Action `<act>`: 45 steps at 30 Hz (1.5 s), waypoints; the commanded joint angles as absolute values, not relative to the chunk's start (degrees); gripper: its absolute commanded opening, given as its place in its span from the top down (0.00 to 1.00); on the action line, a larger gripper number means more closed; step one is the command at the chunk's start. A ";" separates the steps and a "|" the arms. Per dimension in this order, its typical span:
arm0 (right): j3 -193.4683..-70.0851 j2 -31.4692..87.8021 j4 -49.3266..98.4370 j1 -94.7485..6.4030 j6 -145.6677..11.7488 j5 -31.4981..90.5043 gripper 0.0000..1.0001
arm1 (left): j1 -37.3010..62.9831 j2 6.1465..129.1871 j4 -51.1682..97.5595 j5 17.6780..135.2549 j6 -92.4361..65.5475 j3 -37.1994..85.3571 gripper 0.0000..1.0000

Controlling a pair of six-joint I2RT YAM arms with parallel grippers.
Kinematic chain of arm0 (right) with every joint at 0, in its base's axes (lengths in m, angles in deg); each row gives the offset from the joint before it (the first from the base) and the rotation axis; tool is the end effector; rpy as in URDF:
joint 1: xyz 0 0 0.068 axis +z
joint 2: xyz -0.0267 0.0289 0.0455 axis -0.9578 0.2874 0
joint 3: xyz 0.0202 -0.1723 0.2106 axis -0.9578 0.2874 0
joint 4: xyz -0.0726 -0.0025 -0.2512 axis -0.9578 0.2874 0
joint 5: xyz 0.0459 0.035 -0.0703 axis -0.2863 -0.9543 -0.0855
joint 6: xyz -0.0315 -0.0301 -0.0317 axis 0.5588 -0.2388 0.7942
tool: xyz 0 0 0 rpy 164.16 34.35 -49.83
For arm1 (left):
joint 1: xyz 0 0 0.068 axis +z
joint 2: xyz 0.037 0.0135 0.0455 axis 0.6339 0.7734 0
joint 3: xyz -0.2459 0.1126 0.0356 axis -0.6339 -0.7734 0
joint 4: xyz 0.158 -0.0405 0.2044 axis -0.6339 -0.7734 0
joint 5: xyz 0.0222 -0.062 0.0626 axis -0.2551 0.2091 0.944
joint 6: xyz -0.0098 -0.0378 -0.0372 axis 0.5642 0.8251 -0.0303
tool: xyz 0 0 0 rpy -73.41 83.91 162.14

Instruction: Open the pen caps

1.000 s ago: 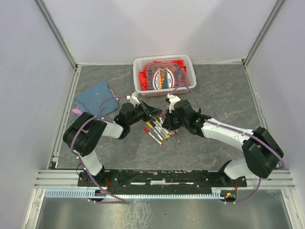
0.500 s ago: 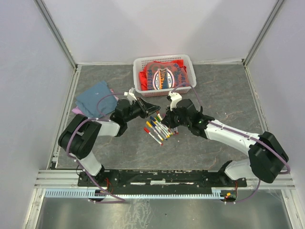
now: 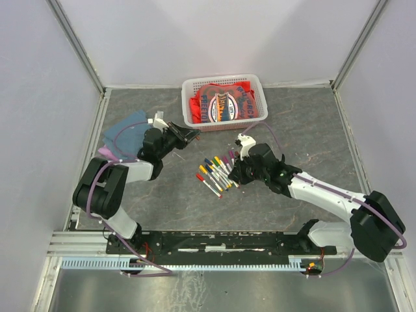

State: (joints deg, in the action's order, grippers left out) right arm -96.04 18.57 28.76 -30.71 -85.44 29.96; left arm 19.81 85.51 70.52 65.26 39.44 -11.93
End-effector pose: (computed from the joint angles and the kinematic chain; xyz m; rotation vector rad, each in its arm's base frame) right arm 0.1917 0.1822 0.2218 -0.4209 2.2788 0.7741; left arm 0.3025 -0.1199 0.1896 -0.4577 1.8446 -1.3393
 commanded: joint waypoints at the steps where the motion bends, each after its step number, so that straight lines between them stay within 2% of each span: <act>1: -95.19 15.30 27.30 -30.96 -87.16 29.77 0.99 | 20.71 85.91 78.74 64.54 40.28 -12.08 0.97; 3: -95.56 14.26 29.09 -31.07 -86.73 33.87 0.99 | 20.71 86.25 76.91 64.04 39.50 -11.46 0.97; 7: -97.38 13.77 33.74 -32.13 -86.59 46.54 0.99 | 20.61 86.15 62.07 67.34 32.71 -9.24 0.97; 10: -98.48 15.99 35.24 -34.22 -87.28 51.72 0.99 | 20.46 86.63 55.90 70.71 28.88 -9.43 0.97; 18: -100.67 25.29 33.28 -38.54 -87.80 56.87 0.99 | 19.16 89.68 48.70 76.33 23.82 -8.83 0.97; 24: -103.34 33.02 32.14 -39.87 -87.08 59.54 0.96 | 17.86 93.31 45.44 78.85 21.57 -6.88 0.92; 28: -104.48 36.68 31.56 -40.83 -87.15 59.30 0.91 | 17.81 94.87 45.35 78.73 21.29 -6.69 0.78; 34: -104.92 38.88 31.48 -41.19 -87.03 59.21 0.70 | 17.77 94.44 45.20 80.07 21.01 -7.51 0.56; 36: -104.92 39.17 31.52 -41.30 -87.04 59.12 0.62 | 17.72 94.31 45.10 80.34 20.96 -7.78 0.52; 39: -104.77 39.03 31.60 -41.23 -87.04 58.94 0.57 | 17.76 94.17 45.00 80.46 20.92 -8.21 0.49; 45: -104.12 36.15 31.63 -41.23 -86.85 58.69 0.54 | 17.72 92.49 44.48 82.21 21.02 -9.77 0.44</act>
State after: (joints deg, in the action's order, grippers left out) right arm -102.69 39.01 33.46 -41.12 -87.08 57.85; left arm 17.69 93.53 49.12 77.85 24.34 -7.62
